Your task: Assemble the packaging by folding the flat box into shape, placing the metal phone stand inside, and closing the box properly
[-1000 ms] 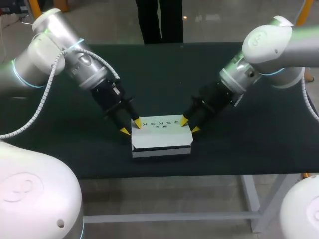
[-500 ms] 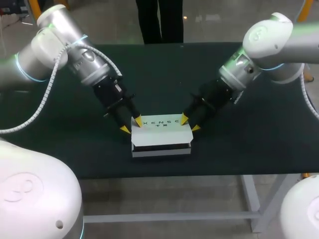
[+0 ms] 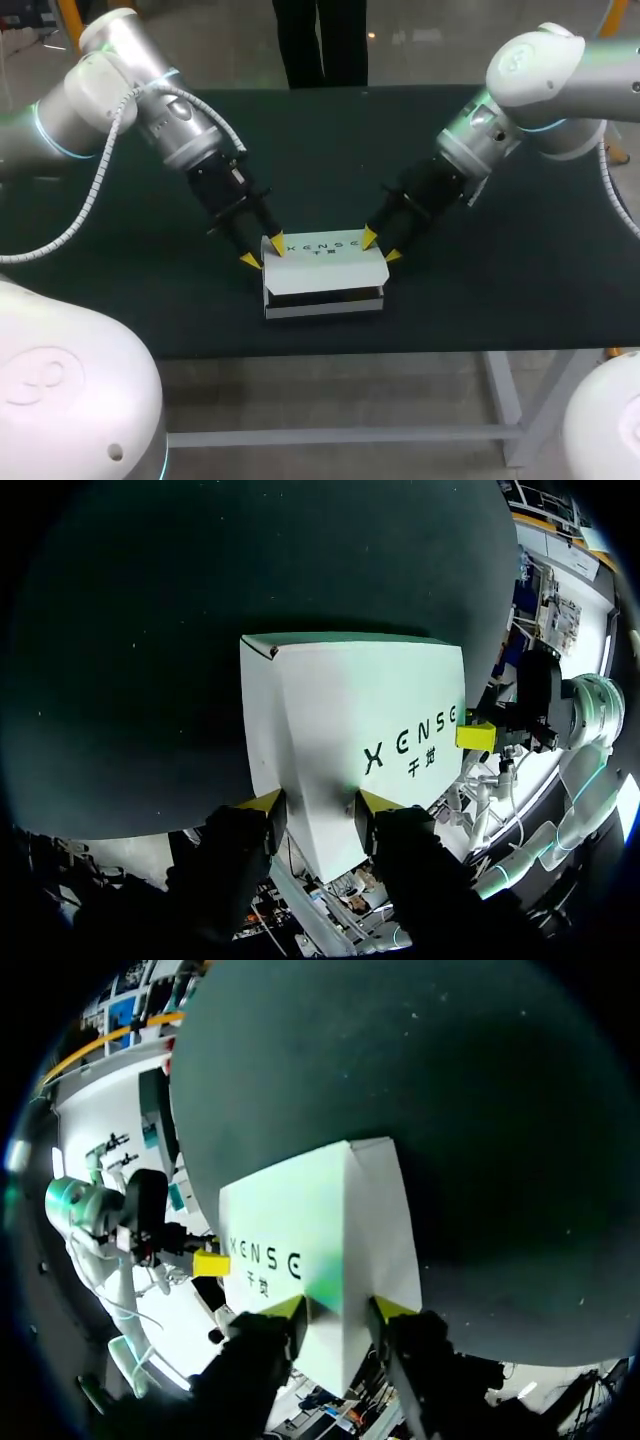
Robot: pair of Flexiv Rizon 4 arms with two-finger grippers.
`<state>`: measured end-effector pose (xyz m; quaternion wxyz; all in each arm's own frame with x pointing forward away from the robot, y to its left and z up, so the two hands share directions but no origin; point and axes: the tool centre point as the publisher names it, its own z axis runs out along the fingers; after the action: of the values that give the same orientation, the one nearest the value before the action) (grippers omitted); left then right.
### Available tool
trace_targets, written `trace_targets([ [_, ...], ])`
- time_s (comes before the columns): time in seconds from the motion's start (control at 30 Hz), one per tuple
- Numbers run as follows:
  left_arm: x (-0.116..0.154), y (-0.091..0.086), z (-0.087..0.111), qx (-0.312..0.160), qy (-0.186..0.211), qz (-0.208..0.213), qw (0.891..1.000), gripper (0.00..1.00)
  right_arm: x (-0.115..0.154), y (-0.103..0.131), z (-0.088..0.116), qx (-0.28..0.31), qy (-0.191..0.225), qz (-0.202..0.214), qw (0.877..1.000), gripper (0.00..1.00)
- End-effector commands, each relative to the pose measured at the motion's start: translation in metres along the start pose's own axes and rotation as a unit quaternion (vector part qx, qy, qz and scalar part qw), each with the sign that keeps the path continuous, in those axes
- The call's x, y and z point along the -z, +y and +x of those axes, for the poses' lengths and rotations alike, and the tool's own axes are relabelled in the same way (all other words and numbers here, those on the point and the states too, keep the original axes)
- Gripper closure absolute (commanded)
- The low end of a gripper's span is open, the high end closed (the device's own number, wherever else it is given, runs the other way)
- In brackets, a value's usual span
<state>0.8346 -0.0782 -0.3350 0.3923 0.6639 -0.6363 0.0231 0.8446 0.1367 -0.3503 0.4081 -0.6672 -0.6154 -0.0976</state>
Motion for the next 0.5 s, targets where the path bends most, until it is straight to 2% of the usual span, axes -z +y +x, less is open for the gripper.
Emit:
trace_targets([
  [0.03, -0.0006, -0.0073, 0.0033, 0.005, -0.002, -0.015, 1.000, 0.53, -0.0009, 0.0066, 0.0052, -0.002, 0.001, 0.018, 1.000, 0.55],
  [0.5, 0.0032, -0.0108, 0.0022, 0.015, 0.001, -0.040, 0.999, 0.54, 0.0039, 0.0058, 0.0099, -0.014, 0.005, 0.033, 0.999, 0.56],
])
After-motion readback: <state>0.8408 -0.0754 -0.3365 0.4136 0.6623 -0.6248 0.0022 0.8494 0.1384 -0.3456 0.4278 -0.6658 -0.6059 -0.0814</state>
